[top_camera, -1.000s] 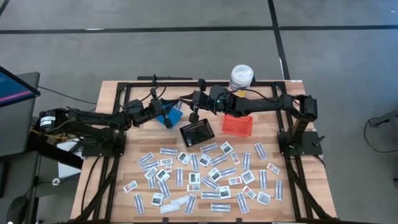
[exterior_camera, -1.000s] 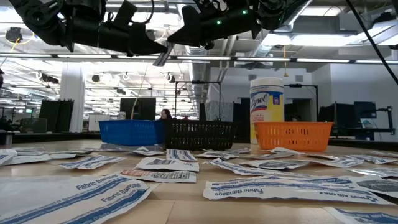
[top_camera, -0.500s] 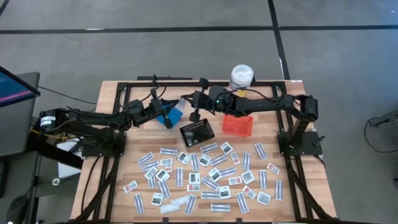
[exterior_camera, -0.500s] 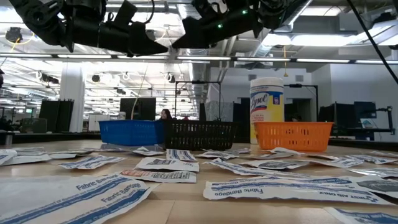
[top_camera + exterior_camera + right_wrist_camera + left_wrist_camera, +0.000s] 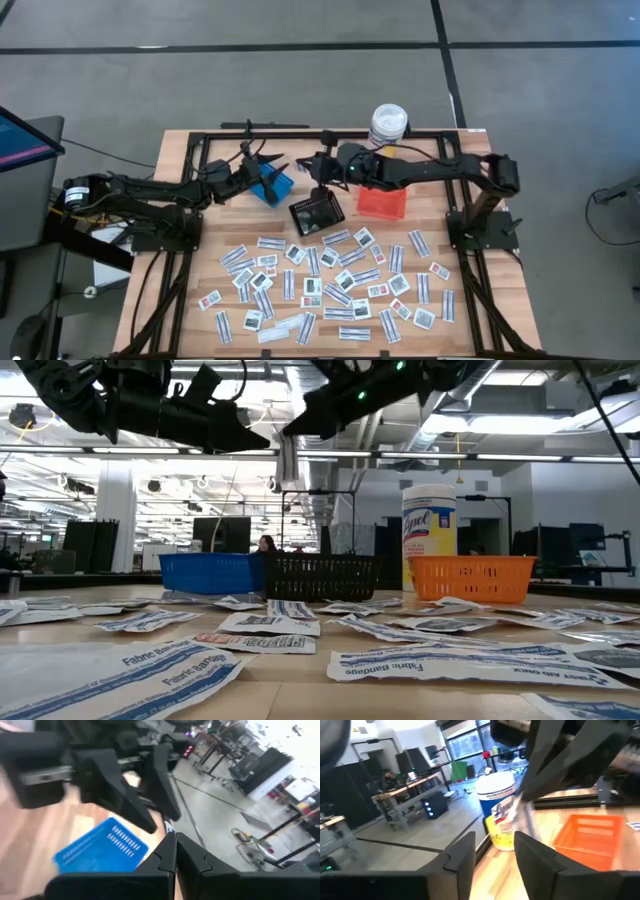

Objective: Pick & Place First Aid Supplies
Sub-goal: Put the bandage into the blue container

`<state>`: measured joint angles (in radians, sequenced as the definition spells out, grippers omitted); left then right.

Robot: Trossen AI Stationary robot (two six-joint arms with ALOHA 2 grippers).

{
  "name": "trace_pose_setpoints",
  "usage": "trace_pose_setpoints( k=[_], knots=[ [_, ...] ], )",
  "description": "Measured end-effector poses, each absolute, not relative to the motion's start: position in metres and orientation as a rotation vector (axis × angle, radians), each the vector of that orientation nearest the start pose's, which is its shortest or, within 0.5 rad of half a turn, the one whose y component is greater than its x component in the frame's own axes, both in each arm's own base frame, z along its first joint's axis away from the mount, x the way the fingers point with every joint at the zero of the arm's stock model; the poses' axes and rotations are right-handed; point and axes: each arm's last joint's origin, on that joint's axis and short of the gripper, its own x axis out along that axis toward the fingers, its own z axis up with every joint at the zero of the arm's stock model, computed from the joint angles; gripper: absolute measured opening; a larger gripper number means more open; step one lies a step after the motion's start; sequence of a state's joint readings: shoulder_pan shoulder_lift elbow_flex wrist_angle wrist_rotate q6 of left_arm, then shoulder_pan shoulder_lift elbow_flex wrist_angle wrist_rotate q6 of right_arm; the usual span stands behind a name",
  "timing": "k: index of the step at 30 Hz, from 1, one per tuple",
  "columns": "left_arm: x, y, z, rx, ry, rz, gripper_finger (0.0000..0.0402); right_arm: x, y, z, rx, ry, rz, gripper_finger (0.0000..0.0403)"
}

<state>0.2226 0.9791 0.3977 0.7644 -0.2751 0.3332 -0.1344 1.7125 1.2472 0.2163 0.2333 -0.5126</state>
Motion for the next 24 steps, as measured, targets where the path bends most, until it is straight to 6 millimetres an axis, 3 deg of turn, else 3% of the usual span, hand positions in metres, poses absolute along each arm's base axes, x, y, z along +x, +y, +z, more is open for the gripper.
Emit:
trace_pose_setpoints(
  k=[7, 24],
  knots=[
    [0.202, 0.046, 0.264, 0.292, -0.174, 0.278, 0.0184, 0.382, -0.054, 0.295, -0.372, 0.325, -0.196, 0.0],
    [0.203, 0.046, 0.267, 0.269, -0.18, 0.261, 0.0184, 0.385, -0.056, 0.295, -0.403, 0.296, -0.136, 0.0]
  ],
)
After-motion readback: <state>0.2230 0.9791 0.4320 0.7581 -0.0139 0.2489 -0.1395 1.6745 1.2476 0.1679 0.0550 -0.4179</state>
